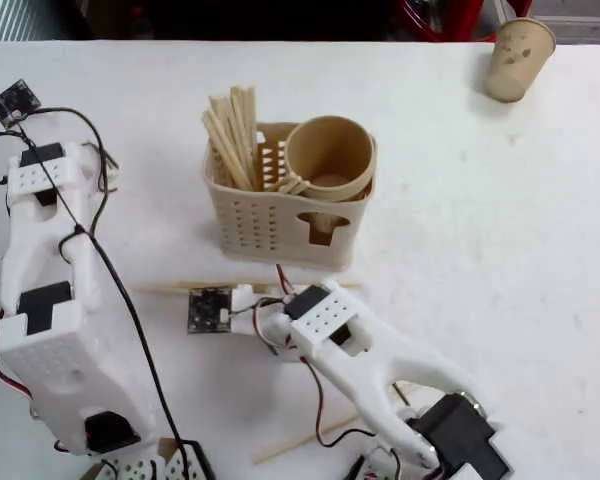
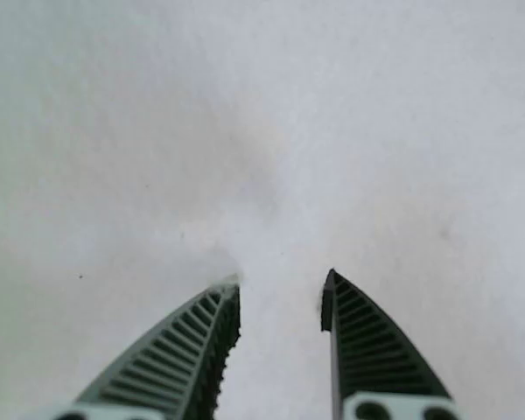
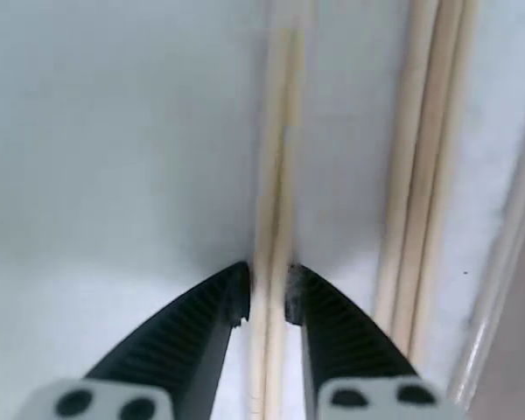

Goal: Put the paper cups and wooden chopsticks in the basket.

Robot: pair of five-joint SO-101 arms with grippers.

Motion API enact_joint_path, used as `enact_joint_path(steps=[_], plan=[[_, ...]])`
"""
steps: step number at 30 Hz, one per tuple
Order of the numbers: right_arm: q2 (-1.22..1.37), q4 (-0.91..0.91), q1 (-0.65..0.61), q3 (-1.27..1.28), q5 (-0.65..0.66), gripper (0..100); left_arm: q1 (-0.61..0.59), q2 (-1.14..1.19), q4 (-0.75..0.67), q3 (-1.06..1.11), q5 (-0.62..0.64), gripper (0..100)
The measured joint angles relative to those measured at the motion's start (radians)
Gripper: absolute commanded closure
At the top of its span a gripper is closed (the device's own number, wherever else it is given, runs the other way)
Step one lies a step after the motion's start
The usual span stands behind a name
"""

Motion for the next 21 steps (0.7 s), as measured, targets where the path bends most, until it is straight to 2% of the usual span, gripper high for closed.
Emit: enact_joint_path(steps=[7,10,21], plan=[[-0.008,0.009,0.009,-0.008,-0.034,98.2,0.000,0.000,0.000,0.000,0.000,83],[-0.083,0.075,0.012,-0.005,-0.054,98.2,0.000,0.000,0.000,0.000,0.000,83],[-0.787,0.313,0.041,-0.025,-0.233,98.2,0.000,0.000,0.000,0.000,0.000,83]])
